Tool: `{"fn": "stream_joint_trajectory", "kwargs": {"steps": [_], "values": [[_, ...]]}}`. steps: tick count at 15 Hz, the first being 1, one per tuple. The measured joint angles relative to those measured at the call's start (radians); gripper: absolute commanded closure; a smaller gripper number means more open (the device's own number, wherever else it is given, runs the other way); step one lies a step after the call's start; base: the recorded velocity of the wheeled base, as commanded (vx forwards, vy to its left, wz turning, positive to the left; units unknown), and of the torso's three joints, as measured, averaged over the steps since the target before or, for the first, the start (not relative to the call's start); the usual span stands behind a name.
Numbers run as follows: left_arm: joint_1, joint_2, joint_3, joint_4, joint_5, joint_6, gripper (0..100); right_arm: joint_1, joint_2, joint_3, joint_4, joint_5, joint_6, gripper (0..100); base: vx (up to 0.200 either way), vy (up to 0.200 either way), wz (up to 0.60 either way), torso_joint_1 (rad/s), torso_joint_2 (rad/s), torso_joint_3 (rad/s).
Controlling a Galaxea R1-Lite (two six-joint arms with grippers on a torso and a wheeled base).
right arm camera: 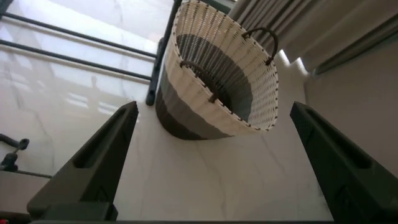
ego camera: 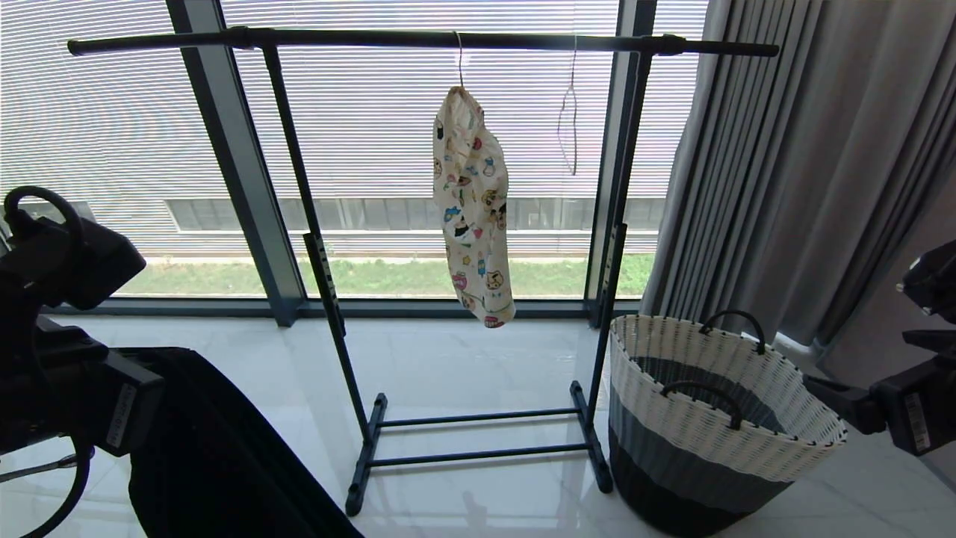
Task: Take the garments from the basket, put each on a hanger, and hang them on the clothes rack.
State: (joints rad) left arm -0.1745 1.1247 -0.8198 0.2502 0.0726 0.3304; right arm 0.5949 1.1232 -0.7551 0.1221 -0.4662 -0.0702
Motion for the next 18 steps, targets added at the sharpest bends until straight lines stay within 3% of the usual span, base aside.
{"fn": "stream_joint_trajectory", "kwargs": {"steps": [4, 9, 18], "values": [[0.031, -0.037, 0.049, -0.001, 0.005, -0.003, 100, -0.053, 0.026, -0.012, -0.090, 0.001, 0.023, 0, 0.000, 0.000, 0.00, 0.063, -0.18, -0.112], [0.070, -0.058, 0.055, -0.006, 0.005, -0.003, 100, -0.105, 0.061, -0.081, -0.095, 0.003, 0.054, 0, 0.000, 0.000, 0.00, 0.174, -0.44, -0.264], [0.089, -0.076, 0.056, -0.007, 0.005, -0.002, 100, -0.118, 0.069, -0.096, -0.095, 0.004, 0.051, 0, 0.000, 0.000, 0.00, 0.216, -0.49, -0.282]]}}
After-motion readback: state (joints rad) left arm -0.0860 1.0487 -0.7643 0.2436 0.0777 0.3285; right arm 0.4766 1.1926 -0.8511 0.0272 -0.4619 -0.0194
